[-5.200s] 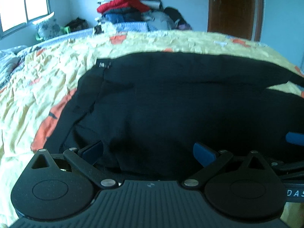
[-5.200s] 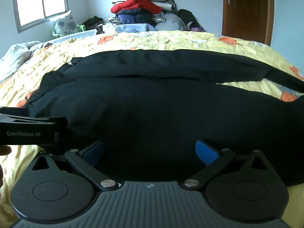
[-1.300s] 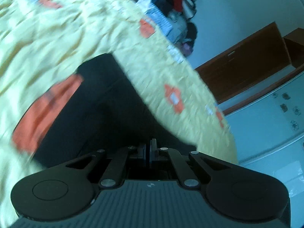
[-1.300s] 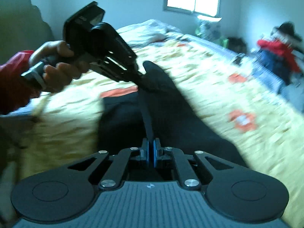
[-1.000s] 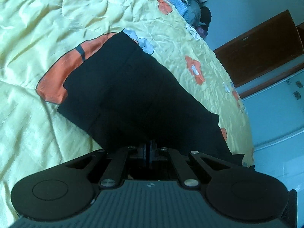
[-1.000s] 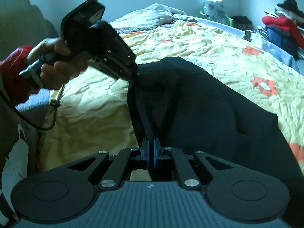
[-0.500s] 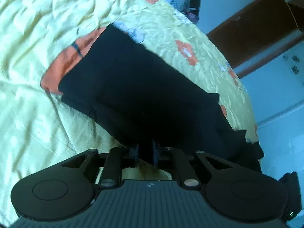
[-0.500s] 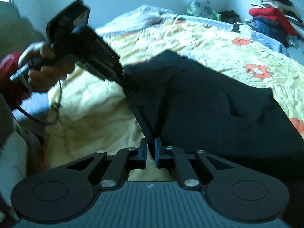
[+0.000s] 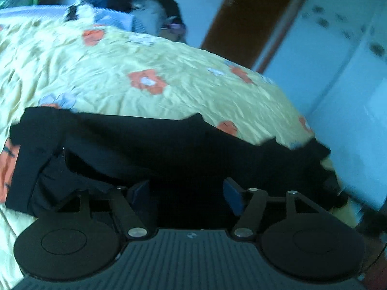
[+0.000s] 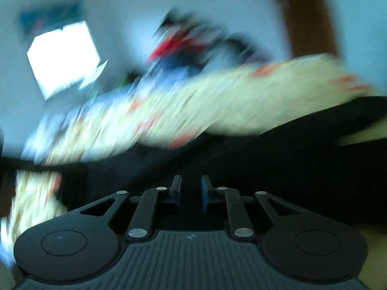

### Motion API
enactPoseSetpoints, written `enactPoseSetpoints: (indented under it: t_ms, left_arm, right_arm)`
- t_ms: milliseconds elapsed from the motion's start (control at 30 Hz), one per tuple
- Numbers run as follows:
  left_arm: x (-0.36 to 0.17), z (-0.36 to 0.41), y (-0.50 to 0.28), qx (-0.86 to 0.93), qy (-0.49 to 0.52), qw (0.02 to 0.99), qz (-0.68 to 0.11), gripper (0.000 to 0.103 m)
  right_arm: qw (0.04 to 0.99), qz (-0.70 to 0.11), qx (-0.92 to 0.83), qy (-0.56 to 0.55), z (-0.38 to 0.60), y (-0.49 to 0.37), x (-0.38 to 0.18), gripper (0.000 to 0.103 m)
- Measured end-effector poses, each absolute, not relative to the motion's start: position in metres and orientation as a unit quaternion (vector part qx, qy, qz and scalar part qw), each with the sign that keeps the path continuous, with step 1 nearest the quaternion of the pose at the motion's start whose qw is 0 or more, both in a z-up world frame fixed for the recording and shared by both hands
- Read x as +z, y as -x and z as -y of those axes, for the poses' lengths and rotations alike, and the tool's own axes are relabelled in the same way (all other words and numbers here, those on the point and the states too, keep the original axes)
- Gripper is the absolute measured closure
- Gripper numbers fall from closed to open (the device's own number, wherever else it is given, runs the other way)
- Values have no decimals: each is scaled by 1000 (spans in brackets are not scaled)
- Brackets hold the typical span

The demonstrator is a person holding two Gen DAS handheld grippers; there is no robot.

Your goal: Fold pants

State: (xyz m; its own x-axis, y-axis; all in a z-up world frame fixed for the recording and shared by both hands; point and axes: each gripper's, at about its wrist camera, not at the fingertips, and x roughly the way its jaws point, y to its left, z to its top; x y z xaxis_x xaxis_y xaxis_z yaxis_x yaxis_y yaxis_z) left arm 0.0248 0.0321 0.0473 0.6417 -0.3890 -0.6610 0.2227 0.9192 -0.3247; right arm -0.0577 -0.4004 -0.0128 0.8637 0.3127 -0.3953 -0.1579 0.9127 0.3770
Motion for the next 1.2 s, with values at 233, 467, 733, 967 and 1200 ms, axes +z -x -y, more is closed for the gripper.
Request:
enactPoseSetpoints:
  t_ms: [233,467,733,967,1200]
  left_arm:
    - [20,-103,-20,-58,215,877,-425,56]
    - [12,-169,13,43,272,865,-420,68]
    - [54,-144,-3,19,219,911,-349,42]
    - [20,-40,-44,-87,98,914,-383,32]
    - [-1,-3,-45,-118,80,910,-390,32]
  right_arm:
    - [928,-155,-147,-306,525,125,-17,25]
    - [924,-138,-106,-340,513,112,-27,25]
    - [920,-130,-151,-339,510,106,-36,24]
    - [887,-144,-179,-401,544,129,-53,23]
    - [869,-159,-186,-430,555,127,-66,25]
